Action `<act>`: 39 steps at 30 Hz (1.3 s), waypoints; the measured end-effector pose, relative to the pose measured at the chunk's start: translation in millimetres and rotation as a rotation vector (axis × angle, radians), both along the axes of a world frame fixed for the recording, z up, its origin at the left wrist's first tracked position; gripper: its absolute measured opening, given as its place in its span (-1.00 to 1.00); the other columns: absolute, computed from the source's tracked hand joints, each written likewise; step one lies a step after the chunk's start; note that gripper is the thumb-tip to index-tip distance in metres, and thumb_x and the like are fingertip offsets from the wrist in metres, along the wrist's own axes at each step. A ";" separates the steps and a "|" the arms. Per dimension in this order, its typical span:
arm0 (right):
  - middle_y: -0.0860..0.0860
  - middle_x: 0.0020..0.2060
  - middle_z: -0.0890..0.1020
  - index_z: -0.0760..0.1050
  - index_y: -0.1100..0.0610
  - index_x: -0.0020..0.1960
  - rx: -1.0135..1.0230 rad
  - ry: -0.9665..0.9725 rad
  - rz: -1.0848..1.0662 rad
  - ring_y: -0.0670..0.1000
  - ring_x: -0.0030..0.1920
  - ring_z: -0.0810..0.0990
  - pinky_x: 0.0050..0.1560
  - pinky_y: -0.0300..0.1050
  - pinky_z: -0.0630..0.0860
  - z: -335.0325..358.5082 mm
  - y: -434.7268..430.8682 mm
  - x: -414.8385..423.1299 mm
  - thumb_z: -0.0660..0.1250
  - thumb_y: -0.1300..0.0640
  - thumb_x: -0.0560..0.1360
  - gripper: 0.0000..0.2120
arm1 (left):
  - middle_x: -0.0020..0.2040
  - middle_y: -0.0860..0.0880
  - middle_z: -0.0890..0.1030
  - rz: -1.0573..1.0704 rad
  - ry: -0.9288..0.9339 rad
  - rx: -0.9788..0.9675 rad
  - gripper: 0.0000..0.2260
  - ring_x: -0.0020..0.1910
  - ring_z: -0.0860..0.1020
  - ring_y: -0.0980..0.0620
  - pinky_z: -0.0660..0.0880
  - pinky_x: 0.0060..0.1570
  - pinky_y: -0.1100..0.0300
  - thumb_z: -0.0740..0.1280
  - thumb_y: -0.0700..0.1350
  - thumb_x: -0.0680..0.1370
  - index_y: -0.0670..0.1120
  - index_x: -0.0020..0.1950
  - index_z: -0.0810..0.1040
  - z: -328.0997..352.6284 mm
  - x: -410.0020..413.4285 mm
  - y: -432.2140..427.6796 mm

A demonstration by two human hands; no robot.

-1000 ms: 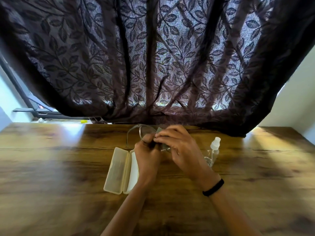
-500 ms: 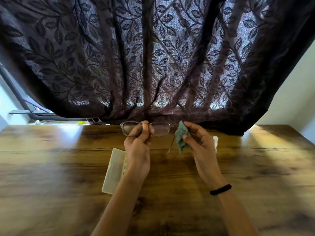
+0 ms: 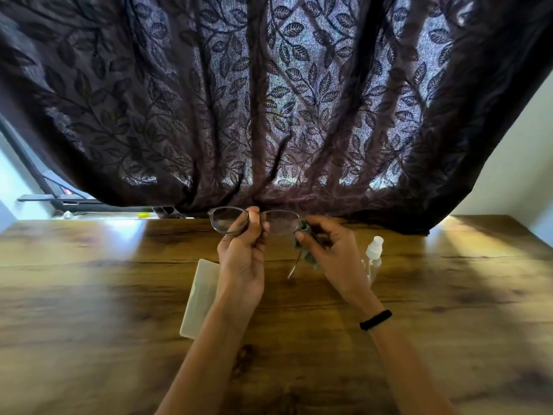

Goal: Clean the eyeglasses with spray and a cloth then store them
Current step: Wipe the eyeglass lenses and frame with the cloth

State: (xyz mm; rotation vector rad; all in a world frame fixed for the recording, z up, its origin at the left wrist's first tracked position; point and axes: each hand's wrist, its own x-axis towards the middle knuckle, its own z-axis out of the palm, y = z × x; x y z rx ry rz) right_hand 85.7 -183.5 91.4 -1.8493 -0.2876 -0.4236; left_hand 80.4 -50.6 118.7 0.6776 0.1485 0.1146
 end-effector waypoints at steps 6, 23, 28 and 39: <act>-0.04 -0.22 0.65 0.57 0.05 -0.08 0.162 0.224 -0.055 -0.22 -0.27 0.60 -0.28 -0.38 0.51 -35.5 3.7 -9.9 0.34 0.24 0.45 -0.88 | -0.44 0.03 0.63 -0.039 0.028 -0.172 -0.78 -0.43 0.59 0.20 0.51 -0.38 0.43 0.16 -0.40 0.51 -0.18 -0.20 0.52 9.0 4.2 8.2; -0.08 -0.16 0.66 0.57 0.07 0.02 0.196 0.254 -0.115 -0.20 -0.17 0.64 -0.21 -0.38 0.54 -41.6 4.1 -8.2 0.40 0.26 0.39 -0.78 | -0.38 0.09 0.63 0.013 0.077 -0.160 -0.87 -0.41 0.57 0.26 0.47 -0.44 0.46 0.26 -0.33 0.48 -0.13 -0.17 0.53 10.4 10.2 21.1; -0.11 -0.12 0.61 0.53 0.16 0.12 0.067 0.107 -0.186 -0.33 -0.20 0.59 -0.23 -0.52 0.47 -32.8 -1.9 -2.0 0.40 0.30 0.38 -0.68 | -0.40 0.10 0.63 -0.014 0.070 -0.179 -0.83 -0.43 0.57 0.26 0.45 -0.47 0.47 0.22 -0.34 0.52 -0.14 -0.17 0.52 13.6 7.9 16.8; -0.05 -0.12 0.65 0.56 0.08 0.06 0.071 0.037 -0.268 -0.18 -0.10 0.63 -0.08 -0.40 0.54 -27.3 -19.9 1.7 0.43 0.24 0.36 -0.72 | -0.38 0.11 0.64 0.027 0.036 -0.144 -0.82 -0.35 0.60 0.24 0.48 -0.39 0.46 0.22 -0.36 0.52 -0.13 -0.19 0.52 11.7 6.4 22.7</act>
